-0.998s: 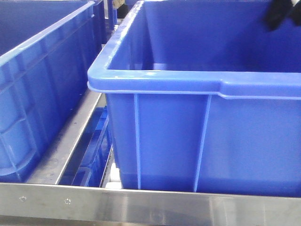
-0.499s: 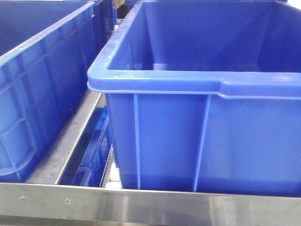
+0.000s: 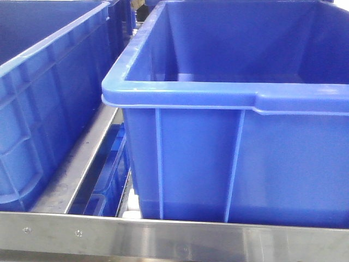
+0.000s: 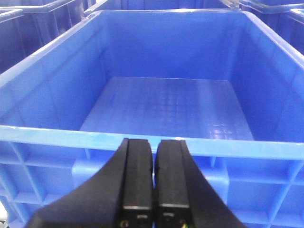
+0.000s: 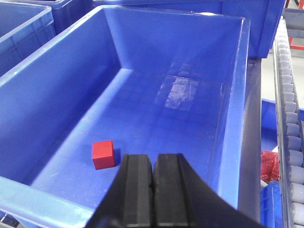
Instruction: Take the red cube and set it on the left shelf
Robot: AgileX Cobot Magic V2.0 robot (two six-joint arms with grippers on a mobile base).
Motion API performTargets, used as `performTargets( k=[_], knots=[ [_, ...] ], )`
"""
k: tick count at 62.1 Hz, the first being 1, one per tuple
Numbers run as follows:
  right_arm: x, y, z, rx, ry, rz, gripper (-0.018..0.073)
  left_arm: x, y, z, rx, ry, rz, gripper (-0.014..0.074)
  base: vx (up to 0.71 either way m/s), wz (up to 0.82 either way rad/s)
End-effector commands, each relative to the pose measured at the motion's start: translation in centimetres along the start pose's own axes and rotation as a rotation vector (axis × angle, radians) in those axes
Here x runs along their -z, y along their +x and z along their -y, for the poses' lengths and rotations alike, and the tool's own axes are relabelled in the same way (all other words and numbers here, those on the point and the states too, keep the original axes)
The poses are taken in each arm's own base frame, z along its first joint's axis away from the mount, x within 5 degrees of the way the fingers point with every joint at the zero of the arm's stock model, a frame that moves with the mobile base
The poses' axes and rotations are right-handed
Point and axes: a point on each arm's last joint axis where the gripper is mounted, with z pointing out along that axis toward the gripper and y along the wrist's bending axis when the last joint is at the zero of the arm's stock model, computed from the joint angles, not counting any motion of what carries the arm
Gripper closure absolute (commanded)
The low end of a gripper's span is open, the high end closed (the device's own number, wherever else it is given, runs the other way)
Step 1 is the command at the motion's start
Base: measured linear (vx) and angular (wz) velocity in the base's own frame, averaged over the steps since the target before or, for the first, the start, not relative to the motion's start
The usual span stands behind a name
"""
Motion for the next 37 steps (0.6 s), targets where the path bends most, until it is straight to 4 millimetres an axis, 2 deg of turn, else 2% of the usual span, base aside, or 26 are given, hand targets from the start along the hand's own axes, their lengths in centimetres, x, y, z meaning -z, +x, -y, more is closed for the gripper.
performTargets(
  k=[1,24,37],
  knots=[
    [0.22,-1.48,-0.11,0.025,-0.008,0.095,0.0512,0.02,0.01,-0.03,0.013,0.0,0.069,0.0506,0.0,0.0],
    [0.08,-1.4,-0.19,0.022,-0.015,0.1,0.0512,0.02,0.01,-0.03,0.013,0.0,0.069,0.0506,0.0,0.0],
    [-0.64,-1.13,-0.5,0.09,0.009,0.228,0.0512,0.02,0.01,-0.03,0.013,0.0,0.069,0.0506,0.0,0.0]
  ],
)
